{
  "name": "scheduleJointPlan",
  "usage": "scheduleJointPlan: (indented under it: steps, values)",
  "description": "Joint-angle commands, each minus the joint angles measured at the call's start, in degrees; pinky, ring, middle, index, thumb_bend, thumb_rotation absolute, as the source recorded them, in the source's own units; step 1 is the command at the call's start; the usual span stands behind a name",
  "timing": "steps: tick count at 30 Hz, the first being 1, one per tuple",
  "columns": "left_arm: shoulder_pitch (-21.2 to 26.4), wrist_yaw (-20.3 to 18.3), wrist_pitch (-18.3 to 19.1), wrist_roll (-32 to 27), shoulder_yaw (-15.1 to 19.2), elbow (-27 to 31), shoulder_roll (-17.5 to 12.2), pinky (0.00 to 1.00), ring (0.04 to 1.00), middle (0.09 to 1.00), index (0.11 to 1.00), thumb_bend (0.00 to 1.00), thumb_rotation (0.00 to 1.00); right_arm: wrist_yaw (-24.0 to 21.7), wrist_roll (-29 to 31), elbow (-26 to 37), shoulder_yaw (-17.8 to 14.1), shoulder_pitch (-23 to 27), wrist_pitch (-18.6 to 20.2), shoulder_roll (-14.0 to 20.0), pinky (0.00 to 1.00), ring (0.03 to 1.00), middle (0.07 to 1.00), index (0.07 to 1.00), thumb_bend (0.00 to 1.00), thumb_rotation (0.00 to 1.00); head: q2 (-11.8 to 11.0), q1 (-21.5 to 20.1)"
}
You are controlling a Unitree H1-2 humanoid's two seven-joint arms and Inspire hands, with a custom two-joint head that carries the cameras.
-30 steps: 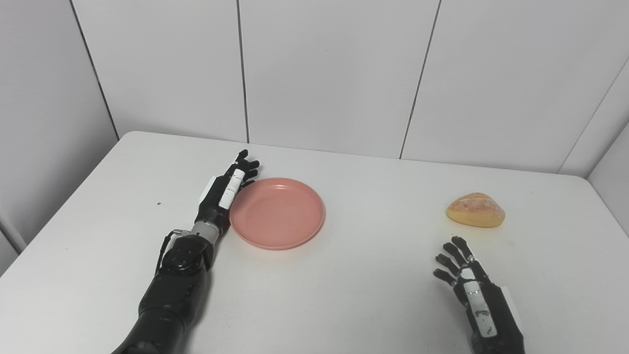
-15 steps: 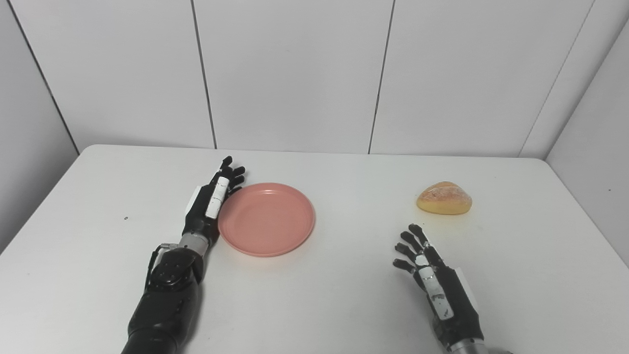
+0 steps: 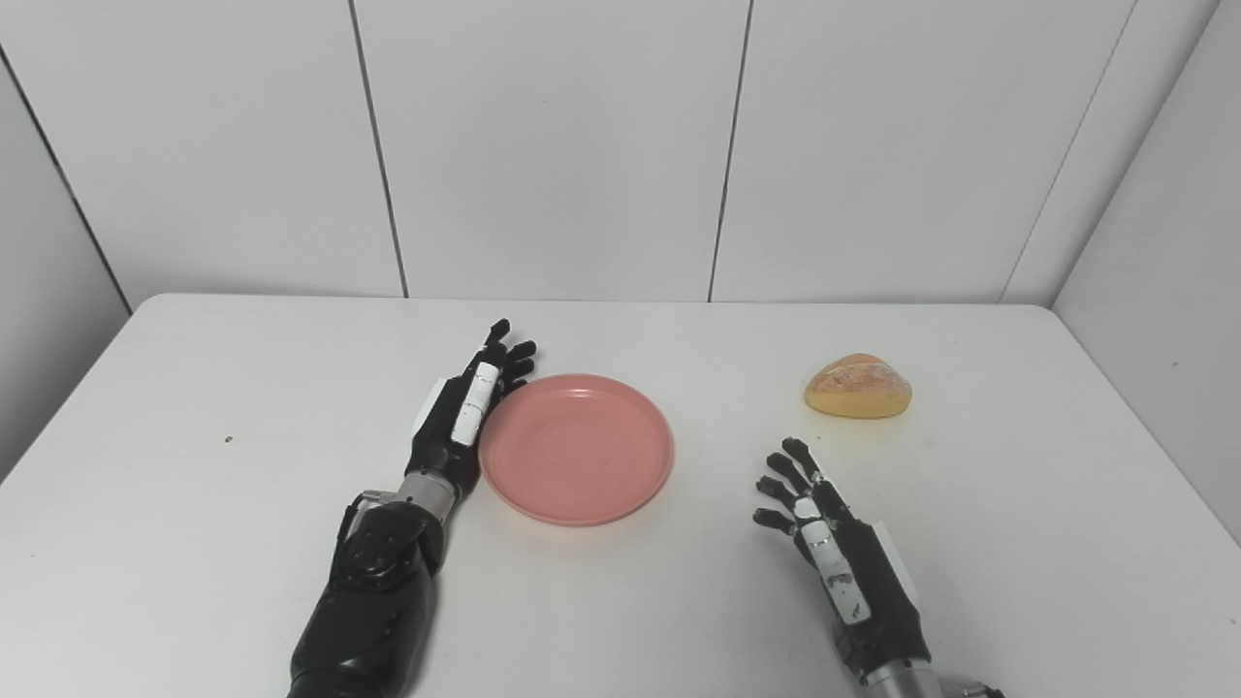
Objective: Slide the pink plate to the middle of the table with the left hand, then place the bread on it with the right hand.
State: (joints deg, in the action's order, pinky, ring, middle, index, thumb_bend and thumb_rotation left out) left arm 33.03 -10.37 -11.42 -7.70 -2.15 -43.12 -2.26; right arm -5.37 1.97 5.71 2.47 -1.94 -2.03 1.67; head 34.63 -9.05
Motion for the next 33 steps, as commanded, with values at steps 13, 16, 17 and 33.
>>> scheduleJointPlan:
  steps: [13, 16, 17, 33]
  values:
    - [0.4, -2.1, 3.1, 1.1, -2.7, -2.1, 3.4, 0.93, 0.927, 0.904, 0.987, 0.82, 0.93, 0.5, -0.7, 0.4, 0.2, 0.7, 0.2, -1.0, 0.79, 0.856, 0.903, 0.958, 0.73, 0.88, -0.3, -1.8]
    - [0.2, -2.2, 3.1, 0.4, -2.1, -2.3, 3.5, 0.93, 0.929, 0.902, 0.985, 0.82, 0.93, 1.0, -1.7, 0.2, 0.2, 0.5, -1.0, -0.8, 0.78, 0.843, 0.864, 0.945, 0.74, 0.89, -0.6, -1.7]
    - [0.2, -2.2, 3.0, 0.3, -2.0, -2.4, 3.5, 0.92, 0.927, 0.901, 0.984, 0.83, 0.93, 1.3, -2.6, 0.2, 0.3, 0.4, -1.7, -0.7, 0.77, 0.834, 0.843, 0.933, 0.74, 0.9, -1.0, -1.6]
    - [1.5, -2.9, 0.8, 0.2, -0.7, -5.5, 2.5, 0.91, 0.914, 0.887, 0.974, 0.83, 0.91, 9.5, -33.9, 12.5, 0.2, 11.7, -6.3, 8.9, 0.68, 0.796, 0.848, 0.885, 0.83, 0.72, -3.2, -2.8]
